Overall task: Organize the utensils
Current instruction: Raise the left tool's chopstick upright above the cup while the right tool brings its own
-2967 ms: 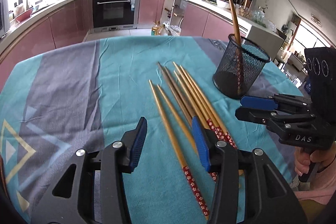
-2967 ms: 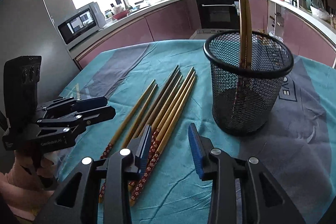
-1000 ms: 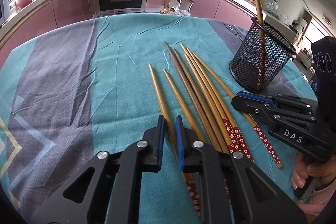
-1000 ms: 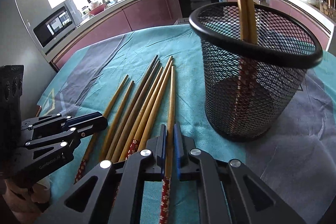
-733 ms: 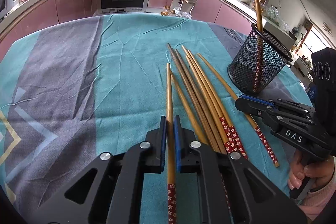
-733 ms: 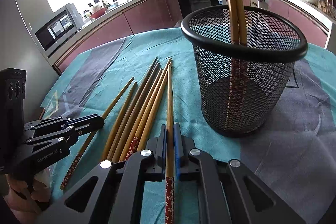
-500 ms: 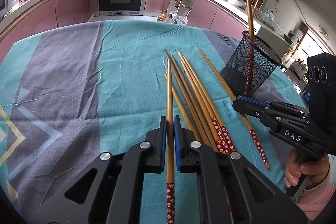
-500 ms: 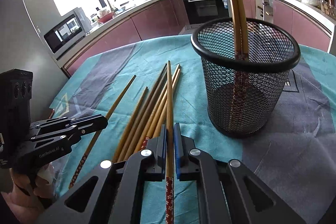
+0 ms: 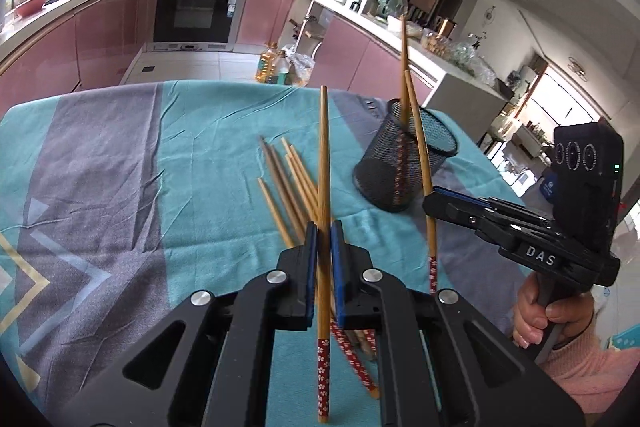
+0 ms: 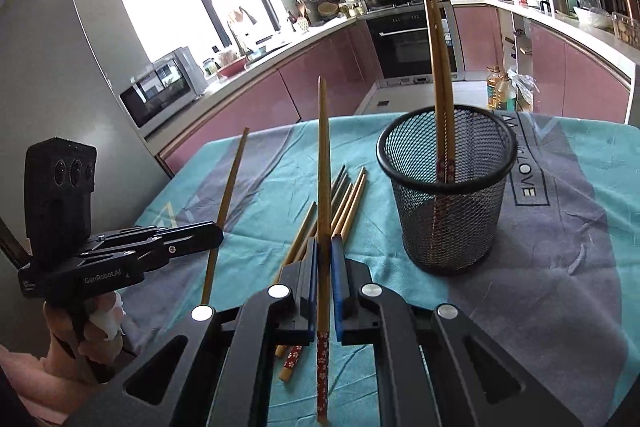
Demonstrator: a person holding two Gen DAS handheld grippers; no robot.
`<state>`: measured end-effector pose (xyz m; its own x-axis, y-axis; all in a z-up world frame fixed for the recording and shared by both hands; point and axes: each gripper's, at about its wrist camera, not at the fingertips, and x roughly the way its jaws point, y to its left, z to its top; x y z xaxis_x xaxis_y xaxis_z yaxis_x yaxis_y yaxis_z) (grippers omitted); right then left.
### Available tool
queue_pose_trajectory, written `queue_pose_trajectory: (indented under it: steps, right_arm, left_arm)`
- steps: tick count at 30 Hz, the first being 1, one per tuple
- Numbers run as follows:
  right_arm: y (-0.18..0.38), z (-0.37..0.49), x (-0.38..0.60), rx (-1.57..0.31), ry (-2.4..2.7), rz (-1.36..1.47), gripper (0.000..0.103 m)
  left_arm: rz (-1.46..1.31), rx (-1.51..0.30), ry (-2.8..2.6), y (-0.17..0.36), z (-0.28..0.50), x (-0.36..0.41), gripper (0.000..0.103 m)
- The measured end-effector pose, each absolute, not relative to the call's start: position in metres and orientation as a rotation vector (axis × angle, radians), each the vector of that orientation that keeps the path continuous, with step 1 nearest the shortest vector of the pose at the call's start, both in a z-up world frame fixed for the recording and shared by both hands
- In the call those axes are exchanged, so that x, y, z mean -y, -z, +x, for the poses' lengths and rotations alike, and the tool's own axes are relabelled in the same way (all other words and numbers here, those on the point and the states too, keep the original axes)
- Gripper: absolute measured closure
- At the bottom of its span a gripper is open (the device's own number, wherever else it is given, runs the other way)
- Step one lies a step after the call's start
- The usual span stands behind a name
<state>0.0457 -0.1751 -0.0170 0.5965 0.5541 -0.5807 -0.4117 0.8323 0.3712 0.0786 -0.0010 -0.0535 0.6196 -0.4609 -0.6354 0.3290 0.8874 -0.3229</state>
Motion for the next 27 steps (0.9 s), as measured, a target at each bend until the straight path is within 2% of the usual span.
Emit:
queue_pose_trajectory:
  steps: [13,27]
  right_arm:
    - [-0.010,0.033,0.207,-0.637,-0.549,0.232,0.097]
    - [-0.040,0.037,0.231,-0.544,-0.513,0.214,0.097]
  left_arm:
    - [-0.214,-0.696,0.582,0.012,0.058,0.008,0.096]
    - [-0.249,-0.592,0.620,-0.026,0.080,0.026,0.096]
